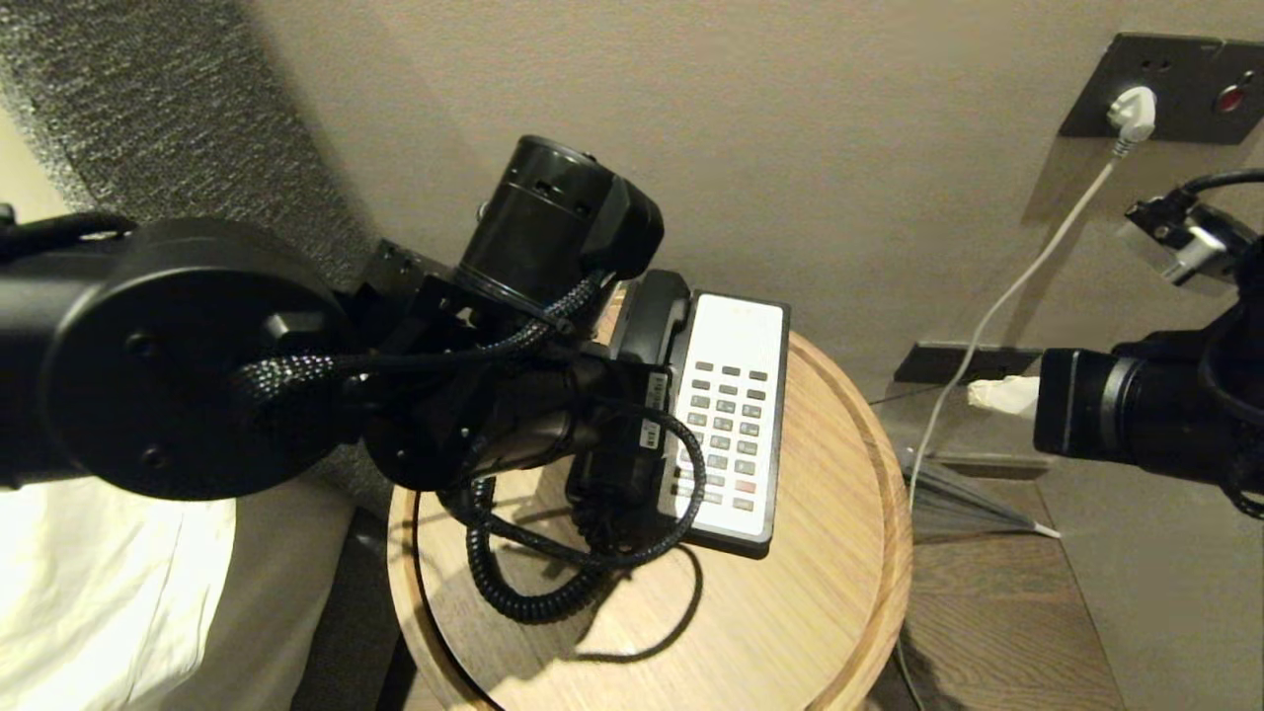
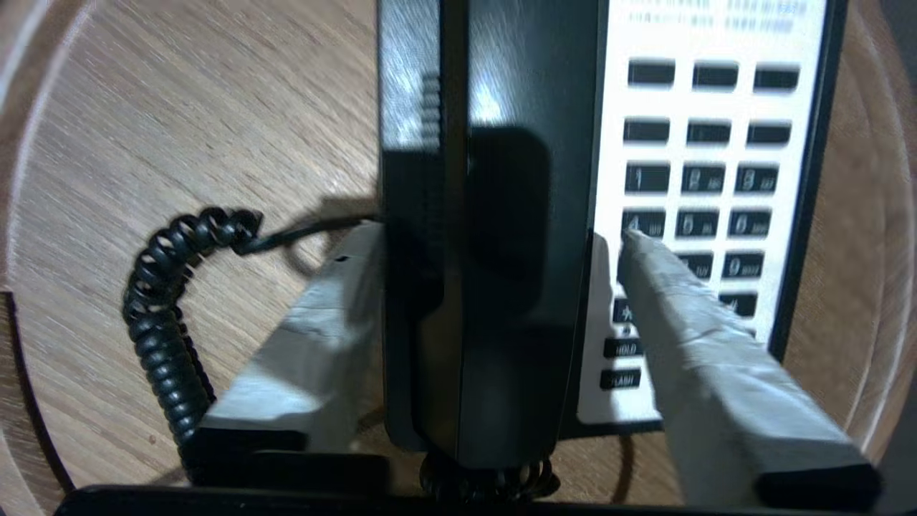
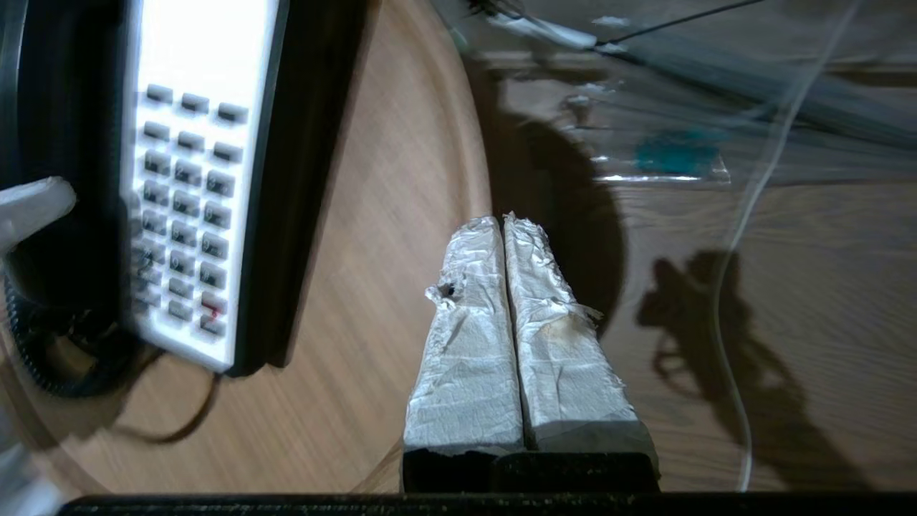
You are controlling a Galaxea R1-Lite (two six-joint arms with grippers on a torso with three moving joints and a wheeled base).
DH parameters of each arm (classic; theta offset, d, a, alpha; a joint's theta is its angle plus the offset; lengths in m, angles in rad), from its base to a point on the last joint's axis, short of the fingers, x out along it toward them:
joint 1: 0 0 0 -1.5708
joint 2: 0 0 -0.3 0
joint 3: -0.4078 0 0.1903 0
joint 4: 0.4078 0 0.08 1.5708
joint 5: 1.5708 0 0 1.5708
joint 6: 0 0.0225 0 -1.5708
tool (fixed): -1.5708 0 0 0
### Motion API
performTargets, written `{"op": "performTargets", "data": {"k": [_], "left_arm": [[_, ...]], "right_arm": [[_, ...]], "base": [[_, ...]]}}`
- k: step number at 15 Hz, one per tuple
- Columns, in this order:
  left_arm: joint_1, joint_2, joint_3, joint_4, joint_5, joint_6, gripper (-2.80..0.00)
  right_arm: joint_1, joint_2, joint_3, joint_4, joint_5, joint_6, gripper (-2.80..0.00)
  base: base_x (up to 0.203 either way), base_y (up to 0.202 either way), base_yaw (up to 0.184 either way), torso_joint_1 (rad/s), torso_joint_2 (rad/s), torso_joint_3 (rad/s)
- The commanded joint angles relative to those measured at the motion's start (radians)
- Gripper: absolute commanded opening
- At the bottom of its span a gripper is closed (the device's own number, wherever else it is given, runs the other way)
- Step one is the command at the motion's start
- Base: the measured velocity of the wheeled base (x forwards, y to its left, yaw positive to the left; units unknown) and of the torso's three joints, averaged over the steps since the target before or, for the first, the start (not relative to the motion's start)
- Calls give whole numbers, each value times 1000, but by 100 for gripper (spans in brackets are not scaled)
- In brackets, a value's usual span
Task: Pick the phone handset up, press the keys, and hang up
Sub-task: Put the handset back
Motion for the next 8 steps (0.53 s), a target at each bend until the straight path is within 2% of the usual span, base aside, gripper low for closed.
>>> {"op": "performTargets", "data": {"k": [1,7,8], "left_arm": [[0,-4,-17,-2,4,-3,0],[1,-152,-34,7,-1,-8,0],[-1,-200,-15,12,-3,-13,-280]], "right_arm": [[1,-6,6,1,-2,2,-280],[15,-10,33,0,-1,-6,-280],[30,-6,32,0,5,-6,-280]], "base": [[0,0,0,0,0,0],[0,0,0,0,0,0],[0,0,0,0,0,0]]}}
